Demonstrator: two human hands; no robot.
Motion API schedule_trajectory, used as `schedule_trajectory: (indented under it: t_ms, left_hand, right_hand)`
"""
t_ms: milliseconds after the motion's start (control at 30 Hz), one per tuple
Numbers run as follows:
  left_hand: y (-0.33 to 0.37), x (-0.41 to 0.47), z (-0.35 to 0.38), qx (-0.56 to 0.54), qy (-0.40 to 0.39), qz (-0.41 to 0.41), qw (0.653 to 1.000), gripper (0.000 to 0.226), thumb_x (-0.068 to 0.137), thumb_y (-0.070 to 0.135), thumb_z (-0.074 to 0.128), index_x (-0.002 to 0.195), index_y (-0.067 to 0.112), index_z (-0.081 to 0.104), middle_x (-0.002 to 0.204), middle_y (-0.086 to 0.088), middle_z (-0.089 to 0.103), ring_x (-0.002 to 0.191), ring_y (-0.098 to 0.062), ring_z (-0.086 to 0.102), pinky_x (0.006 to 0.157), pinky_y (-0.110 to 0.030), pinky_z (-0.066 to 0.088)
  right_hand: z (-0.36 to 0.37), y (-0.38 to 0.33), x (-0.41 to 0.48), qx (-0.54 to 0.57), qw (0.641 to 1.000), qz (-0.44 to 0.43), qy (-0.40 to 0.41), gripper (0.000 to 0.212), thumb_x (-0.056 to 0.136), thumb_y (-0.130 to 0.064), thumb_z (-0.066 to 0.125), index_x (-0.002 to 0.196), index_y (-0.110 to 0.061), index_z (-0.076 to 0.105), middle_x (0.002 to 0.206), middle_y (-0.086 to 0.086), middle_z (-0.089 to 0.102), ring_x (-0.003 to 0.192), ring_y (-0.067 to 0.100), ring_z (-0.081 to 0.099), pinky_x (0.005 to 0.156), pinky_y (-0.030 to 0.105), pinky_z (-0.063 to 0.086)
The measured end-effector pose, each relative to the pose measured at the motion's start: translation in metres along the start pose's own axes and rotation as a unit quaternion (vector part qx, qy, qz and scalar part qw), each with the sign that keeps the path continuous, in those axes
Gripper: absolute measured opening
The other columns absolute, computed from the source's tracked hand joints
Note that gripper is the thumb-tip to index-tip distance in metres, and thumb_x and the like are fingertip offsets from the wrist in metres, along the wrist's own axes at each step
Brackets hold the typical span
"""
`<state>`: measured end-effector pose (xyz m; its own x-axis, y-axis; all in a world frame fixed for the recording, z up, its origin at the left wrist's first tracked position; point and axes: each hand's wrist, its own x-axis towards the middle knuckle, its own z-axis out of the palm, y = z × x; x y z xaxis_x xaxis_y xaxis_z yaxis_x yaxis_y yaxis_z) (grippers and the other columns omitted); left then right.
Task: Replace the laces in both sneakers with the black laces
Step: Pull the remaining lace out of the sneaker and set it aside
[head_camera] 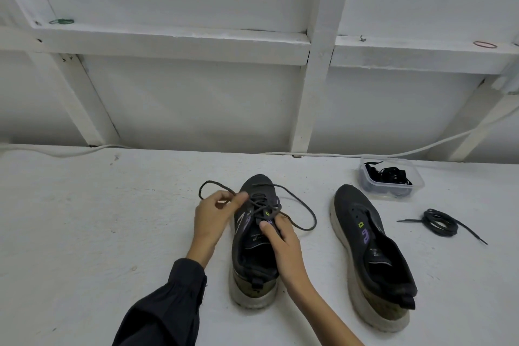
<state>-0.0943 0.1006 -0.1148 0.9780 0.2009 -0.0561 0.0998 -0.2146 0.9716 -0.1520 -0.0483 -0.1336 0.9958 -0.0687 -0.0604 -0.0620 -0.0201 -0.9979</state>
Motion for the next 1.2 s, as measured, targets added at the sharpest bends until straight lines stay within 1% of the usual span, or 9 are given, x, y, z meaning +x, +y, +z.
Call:
schedule_trajectory:
  t_ms: [67, 133, 233, 333, 467, 600, 800, 1067, 1200]
  left_hand:
    - [-0.008, -0.003, 0.003, 0.035, -0.074, -0.001, 0.997, 0.038, 0.066, 0.054, 0.080, 0.076, 0.018, 0.073, 0.077, 0.004, 0.073, 0.078, -0.017, 0.067, 0.078, -0.035, 0.053]
    - [-0.011, 0.000, 0.003, 0.073, -0.063, 0.018, 0.995, 0.027, 0.072, 0.045, 0.080, 0.074, 0.020, 0.073, 0.076, 0.005, 0.073, 0.078, -0.018, 0.067, 0.079, -0.039, 0.054]
    - [-0.004, 0.005, 0.000, 0.041, 0.089, 0.040, 0.994, 0.017, 0.083, 0.035, 0.074, 0.077, 0.020, 0.069, 0.082, 0.006, 0.070, 0.082, -0.017, 0.063, 0.078, -0.037, 0.049]
    - [0.006, 0.006, -0.003, -0.021, 0.175, 0.048, 0.983, 0.021, 0.086, 0.037, 0.070, 0.084, 0.016, 0.067, 0.086, 0.006, 0.067, 0.083, -0.013, 0.059, 0.077, -0.032, 0.045]
    - [-0.003, 0.004, -0.001, 0.011, 0.031, 0.011, 0.999, 0.035, 0.073, 0.057, 0.075, 0.077, 0.023, 0.069, 0.081, 0.008, 0.071, 0.081, -0.014, 0.064, 0.078, -0.034, 0.050]
    - [-0.016, 0.002, 0.004, 0.091, -0.055, 0.000, 0.994, 0.038, 0.063, 0.063, 0.072, 0.074, 0.027, 0.072, 0.078, 0.010, 0.073, 0.081, -0.013, 0.067, 0.081, -0.039, 0.055]
    - [0.010, 0.011, -0.008, -0.060, 0.199, 0.037, 0.978, 0.021, 0.092, 0.039, 0.061, 0.084, 0.019, 0.061, 0.083, 0.002, 0.065, 0.083, -0.020, 0.061, 0.076, -0.036, 0.048]
    - [-0.001, 0.008, -0.010, -0.025, 0.123, 0.008, 0.992, 0.026, 0.088, 0.043, 0.066, 0.081, 0.018, 0.064, 0.077, 0.005, 0.065, 0.073, -0.013, 0.059, 0.074, -0.037, 0.047]
    - [-0.007, -0.002, -0.002, -0.020, 0.098, -0.023, 0.995, 0.031, 0.086, 0.046, 0.067, 0.071, 0.020, 0.064, 0.070, 0.005, 0.064, 0.065, -0.012, 0.057, 0.072, -0.034, 0.047]
  right_hand:
    - [0.000, 0.000, 0.001, -0.002, 1.000, -0.002, -0.004, 0.017, 0.091, -0.029, 0.059, 0.105, -0.025, 0.067, 0.103, -0.002, 0.063, 0.098, 0.007, 0.059, 0.084, 0.017, 0.044]
    - [0.001, 0.001, 0.001, -0.002, 1.000, 0.002, -0.004, 0.022, 0.089, -0.034, 0.059, 0.107, -0.024, 0.067, 0.105, -0.002, 0.063, 0.100, 0.006, 0.059, 0.087, 0.019, 0.044]
    - [0.001, 0.004, 0.002, 0.009, 1.000, 0.018, -0.004, 0.051, 0.080, -0.048, 0.061, 0.125, -0.022, 0.062, 0.123, -0.009, 0.060, 0.116, 0.004, 0.055, 0.102, 0.027, 0.043]
    - [0.001, 0.004, 0.001, 0.010, 1.000, 0.030, 0.002, 0.053, 0.085, -0.042, 0.063, 0.135, -0.024, 0.056, 0.135, -0.011, 0.054, 0.125, 0.002, 0.049, 0.110, 0.028, 0.038]
    - [0.003, 0.002, 0.001, 0.006, 1.000, 0.024, 0.010, 0.064, 0.076, -0.054, 0.062, 0.132, -0.024, 0.058, 0.133, -0.010, 0.057, 0.125, 0.004, 0.051, 0.111, 0.032, 0.039]
    - [0.002, 0.001, 0.001, 0.008, 1.000, 0.023, 0.001, 0.036, 0.089, -0.039, 0.063, 0.124, -0.032, 0.061, 0.128, -0.011, 0.058, 0.120, 0.001, 0.053, 0.104, 0.024, 0.042]
    - [0.000, 0.001, 0.000, 0.020, 0.999, 0.031, -0.003, 0.050, 0.089, -0.040, 0.064, 0.137, -0.029, 0.054, 0.137, -0.015, 0.052, 0.127, -0.001, 0.047, 0.112, 0.028, 0.035]
    - [0.002, -0.002, -0.002, 0.011, 1.000, 0.004, -0.011, 0.045, 0.083, -0.046, 0.060, 0.126, -0.033, 0.062, 0.129, -0.010, 0.060, 0.121, 0.003, 0.054, 0.107, 0.030, 0.042]
    - [0.000, -0.001, -0.002, -0.010, 1.000, 0.001, 0.002, 0.033, 0.094, -0.035, 0.061, 0.127, -0.032, 0.062, 0.130, -0.012, 0.059, 0.120, -0.004, 0.052, 0.104, 0.022, 0.041]
